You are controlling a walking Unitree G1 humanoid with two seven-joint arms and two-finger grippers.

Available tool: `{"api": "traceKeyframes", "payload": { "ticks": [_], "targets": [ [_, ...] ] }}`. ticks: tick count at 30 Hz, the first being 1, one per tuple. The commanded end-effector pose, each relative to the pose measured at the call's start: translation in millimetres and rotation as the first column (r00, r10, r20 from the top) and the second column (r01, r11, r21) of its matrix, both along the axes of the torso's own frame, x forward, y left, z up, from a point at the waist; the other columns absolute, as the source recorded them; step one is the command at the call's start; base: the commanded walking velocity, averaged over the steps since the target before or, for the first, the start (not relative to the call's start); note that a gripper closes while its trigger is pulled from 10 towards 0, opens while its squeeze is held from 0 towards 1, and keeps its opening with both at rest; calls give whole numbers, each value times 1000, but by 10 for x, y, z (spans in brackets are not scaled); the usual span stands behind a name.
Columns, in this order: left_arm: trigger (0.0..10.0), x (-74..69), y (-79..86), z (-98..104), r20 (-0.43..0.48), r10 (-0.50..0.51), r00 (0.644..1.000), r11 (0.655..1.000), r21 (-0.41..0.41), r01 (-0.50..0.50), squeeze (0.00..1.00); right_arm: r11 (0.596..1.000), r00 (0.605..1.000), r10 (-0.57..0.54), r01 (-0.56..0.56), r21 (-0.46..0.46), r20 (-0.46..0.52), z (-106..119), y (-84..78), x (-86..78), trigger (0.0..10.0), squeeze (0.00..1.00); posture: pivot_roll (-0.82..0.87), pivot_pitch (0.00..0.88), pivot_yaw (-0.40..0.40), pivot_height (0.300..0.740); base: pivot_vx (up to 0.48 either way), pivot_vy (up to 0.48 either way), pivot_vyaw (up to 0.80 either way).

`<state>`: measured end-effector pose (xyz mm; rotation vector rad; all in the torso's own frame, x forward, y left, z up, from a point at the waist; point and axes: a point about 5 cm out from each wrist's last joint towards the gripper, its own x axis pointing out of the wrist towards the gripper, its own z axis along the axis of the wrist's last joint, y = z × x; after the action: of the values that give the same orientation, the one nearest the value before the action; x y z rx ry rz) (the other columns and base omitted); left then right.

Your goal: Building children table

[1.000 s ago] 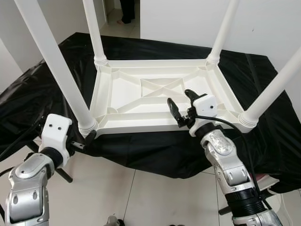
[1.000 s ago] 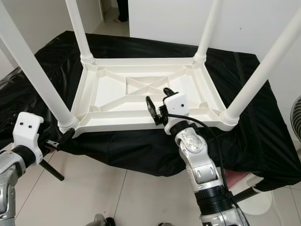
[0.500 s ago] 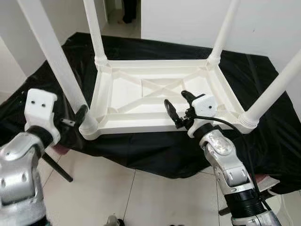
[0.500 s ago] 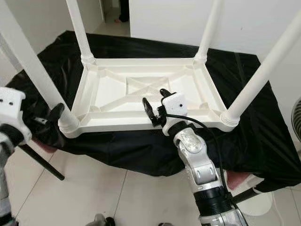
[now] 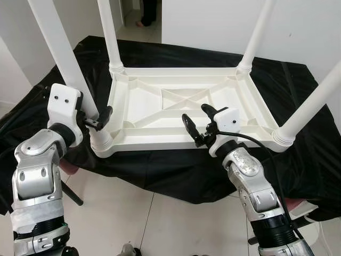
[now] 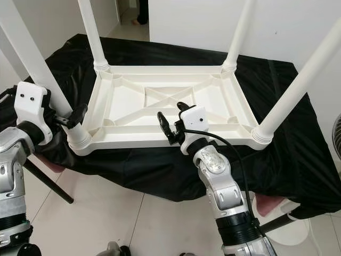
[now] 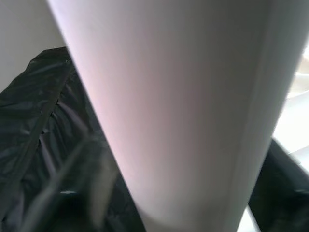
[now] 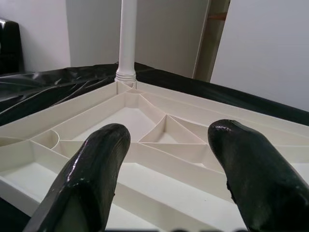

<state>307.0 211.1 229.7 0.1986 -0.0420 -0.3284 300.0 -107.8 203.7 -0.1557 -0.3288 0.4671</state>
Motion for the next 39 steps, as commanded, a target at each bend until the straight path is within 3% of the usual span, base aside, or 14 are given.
{"api": "traceKeyframes", "payload": {
  "ticks": [1, 6, 9, 10, 11, 14, 15, 19, 21, 24, 27, 28, 39],
  "targets": [
    [0, 41, 51, -13, 9, 192, 981, 981, -25, -191, 0, 1000, 1000, 8, -8, -6, -15, -32, 28, -29, 10000, 0, 0, 101, 44, 740, 0, 0, 0],
    [0, 40, -117, -29, -12, 122, 993, 991, -62, -122, 0, 1000, 999, 26, -26, -7, -25, -51, 76, -50, 10000, 0, -2, 104, 45, 740, 0, 0, 0],
    [0, 88, -380, 40, 14, 10, 1000, 995, -96, -8, 0, 996, 994, 92, -93, -14, -56, -114, 213, -107, 10000, 0, 2, 110, 40, 740, 0, 0, 0],
    [0, 88, -380, 40, 14, 10, 1000, 995, -96, -8, 0, 996, 994, 92, -93, -14, -56, -114, 213, -107, 10000, 0, 2, 110, 40, 740, 0, 0, 0],
    [0, 175, -496, 106, 39, -30, 999, 995, -92, 33, 0, 985, 983, 165, -169, -44, -86, -180, 315, -167, 10000, 0, 3, 110, 38, 740, 0, 0, 0],
    [0, 204, -532, 127, 45, -42, 998, 995, -88, 46, 0, 979, 977, 189, -195, -58, -95, -201, 346, -189, 10000, 0, 3, 110, 38, 740, 0, 0, 0],
    [0, 239, -661, 179, 50, -111, 993, 991, -71, 115, 0, 969, 968, 223, -233, -80, -116, -244, 383, -226, 10000, 0, -1, 111, 40, 740, 0, 0, 0],
    [0, 248, -757, 213, 53, -168, 984, 984, -57, 170, 0, 966, 965, 232, -244, -87, -125, -262, 395, -241, 10000, 0, -1, 111, 40, 740, 0, 0, 0],
    [0, 175, -950, 243, 57, -306, 950, 950, -42, 309, 0, 967, 966, 225, -238, -92, -129, -279, 388, -247, 10000, 0, -4, 111, 43, 740, 0, 0, 0],
    [0, 130, -1053, 257, 59, -371, 927, 927, -37, 374, 0, 970, 969, 209, -222, -94, -129, -286, 373, -239, 10000, 0, -4, 111, 43, 740, 0, 0, 0],
    [0, 21, -1286, 295, 65, -496, 866, 866, -36, 498, 0, 984, 986, 128, -140, -106, -108, -266, 308, -169, 10000, 0, -9, 113, 46, 740, 0, 0, 0],
    [0, -41, -1442, 332, 77, -565, 821, 822, -34, 569, 0, 994, 995, 64, -71, -87, -74, -197, 259, -100, 10000, 0, -7, 114, 44, 740, 0, 0, 0],
    [0, -79, -1715, 408, 99, -648, 755, 756, -28, 653, 0, 994, 995, 101, -101, -31, -14, -26, 252, -116, 10000, 0, -3, 113, 43, 740, 0, 0, 0]
  ]
}}
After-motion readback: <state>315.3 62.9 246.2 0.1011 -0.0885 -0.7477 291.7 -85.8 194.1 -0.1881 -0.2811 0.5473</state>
